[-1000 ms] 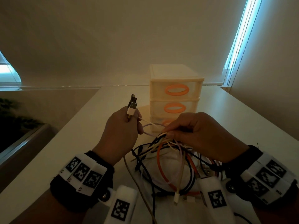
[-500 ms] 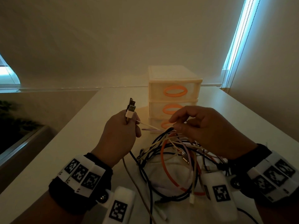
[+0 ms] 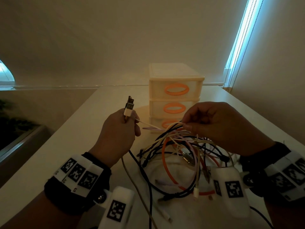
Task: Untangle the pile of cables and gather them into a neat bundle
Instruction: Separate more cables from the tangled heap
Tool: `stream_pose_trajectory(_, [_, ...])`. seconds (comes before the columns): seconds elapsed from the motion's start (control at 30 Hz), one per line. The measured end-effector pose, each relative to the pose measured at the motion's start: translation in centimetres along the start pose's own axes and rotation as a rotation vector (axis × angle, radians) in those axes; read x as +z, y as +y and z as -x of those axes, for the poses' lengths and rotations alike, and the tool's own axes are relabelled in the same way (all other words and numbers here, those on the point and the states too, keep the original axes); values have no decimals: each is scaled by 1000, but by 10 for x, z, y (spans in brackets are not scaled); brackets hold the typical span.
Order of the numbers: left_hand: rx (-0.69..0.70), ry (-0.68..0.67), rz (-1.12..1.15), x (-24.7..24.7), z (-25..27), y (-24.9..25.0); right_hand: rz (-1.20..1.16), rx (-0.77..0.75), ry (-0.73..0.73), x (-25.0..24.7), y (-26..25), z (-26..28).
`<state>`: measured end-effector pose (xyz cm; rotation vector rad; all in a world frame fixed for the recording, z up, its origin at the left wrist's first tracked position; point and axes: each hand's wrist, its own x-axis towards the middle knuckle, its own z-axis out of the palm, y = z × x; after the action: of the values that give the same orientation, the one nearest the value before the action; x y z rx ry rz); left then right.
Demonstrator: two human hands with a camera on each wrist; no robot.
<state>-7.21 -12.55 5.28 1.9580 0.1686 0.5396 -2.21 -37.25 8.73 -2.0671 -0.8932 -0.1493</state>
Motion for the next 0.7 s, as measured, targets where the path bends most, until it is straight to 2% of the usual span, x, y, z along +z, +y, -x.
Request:
stream_pose_trajectory(0.53, [54,-25,-20,2,1,0,69,64,17,9,12,-6])
stream_pose_trajectory(0.7, [82,-35,-65,3,3,2,71,34,-43,12,9,-5])
